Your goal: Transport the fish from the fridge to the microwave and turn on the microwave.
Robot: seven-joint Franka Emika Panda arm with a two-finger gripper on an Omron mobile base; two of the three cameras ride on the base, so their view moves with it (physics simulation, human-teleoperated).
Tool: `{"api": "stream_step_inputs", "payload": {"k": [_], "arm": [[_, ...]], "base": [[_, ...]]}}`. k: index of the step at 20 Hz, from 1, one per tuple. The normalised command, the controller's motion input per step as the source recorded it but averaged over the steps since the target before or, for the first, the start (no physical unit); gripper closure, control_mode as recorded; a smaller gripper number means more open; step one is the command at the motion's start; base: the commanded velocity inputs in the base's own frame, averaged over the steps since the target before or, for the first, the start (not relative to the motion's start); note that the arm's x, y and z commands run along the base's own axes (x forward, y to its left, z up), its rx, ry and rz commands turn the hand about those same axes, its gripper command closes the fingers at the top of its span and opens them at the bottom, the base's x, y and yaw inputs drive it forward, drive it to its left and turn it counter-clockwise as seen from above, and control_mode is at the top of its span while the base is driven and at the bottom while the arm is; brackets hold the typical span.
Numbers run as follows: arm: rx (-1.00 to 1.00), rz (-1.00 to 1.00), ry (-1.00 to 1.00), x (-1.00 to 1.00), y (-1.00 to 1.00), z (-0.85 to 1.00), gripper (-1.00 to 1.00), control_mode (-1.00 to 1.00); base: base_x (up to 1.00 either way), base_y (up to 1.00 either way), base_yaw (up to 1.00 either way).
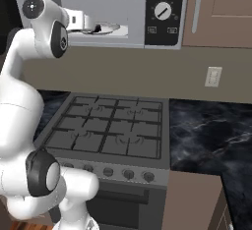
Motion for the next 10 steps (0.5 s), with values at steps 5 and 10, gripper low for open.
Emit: {"api": "stream_step_inputs", "payload": {"k": [5,10], "arm": [[0.0,0.04,-0.03,-0.69,-0.06,0.0,-1.0,-1.0],[0.0,0.04,-0.03,-0.69,-0.04,0.0,-1.0,-1.0]], "base": [[0.0,0.0,0.0],[0.0,0.0,0.0]]}}
